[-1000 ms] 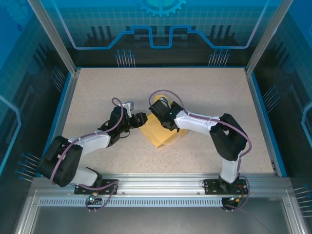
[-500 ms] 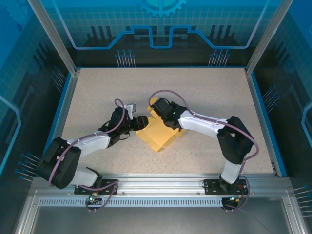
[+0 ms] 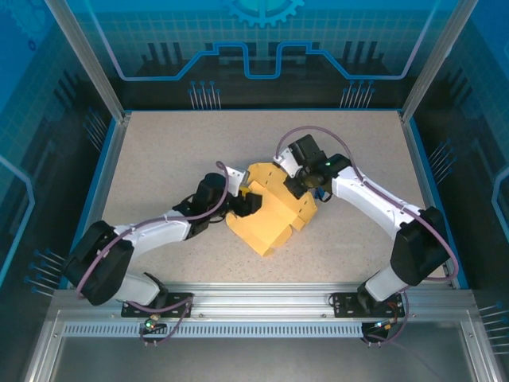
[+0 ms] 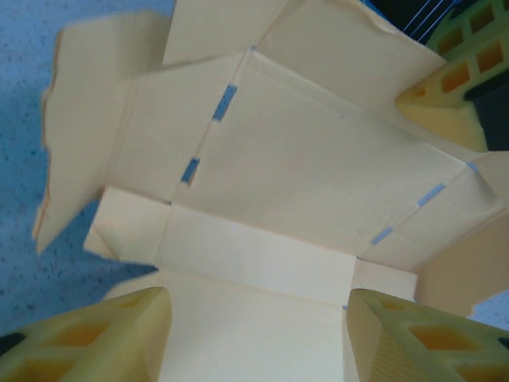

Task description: Fold the paper box

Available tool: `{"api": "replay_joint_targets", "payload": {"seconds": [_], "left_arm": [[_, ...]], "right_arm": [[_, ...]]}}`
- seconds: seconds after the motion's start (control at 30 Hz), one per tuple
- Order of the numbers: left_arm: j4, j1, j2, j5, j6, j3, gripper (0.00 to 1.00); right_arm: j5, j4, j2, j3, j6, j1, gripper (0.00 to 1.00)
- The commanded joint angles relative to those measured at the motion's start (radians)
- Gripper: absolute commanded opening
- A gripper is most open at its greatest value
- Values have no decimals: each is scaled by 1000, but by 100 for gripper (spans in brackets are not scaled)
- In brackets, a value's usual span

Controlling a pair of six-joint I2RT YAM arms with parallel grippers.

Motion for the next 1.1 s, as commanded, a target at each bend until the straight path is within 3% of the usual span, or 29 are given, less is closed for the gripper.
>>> {"api": "replay_joint_targets", "payload": {"seconds": [0.0,0.43,0.6,0.8,1.07], "left_arm": [[0,-4,74,-45,117,61,63],[-65,45,259,-181,166,175,70],[-78,44,295,-105,155,193,67],[1,35,247,80,100,137,54],[58,-5,218,129,95,88,48]], "right_arm": [[-138,-43,-22,22,23,-20,3],[-176,-25,-23,7,30,-48,2],[-178,-16,-18,7,38,-49,2],[-168,0,-15,-4,62,-55,2],[-185,20,-14,-13,87,-65,1]]}}
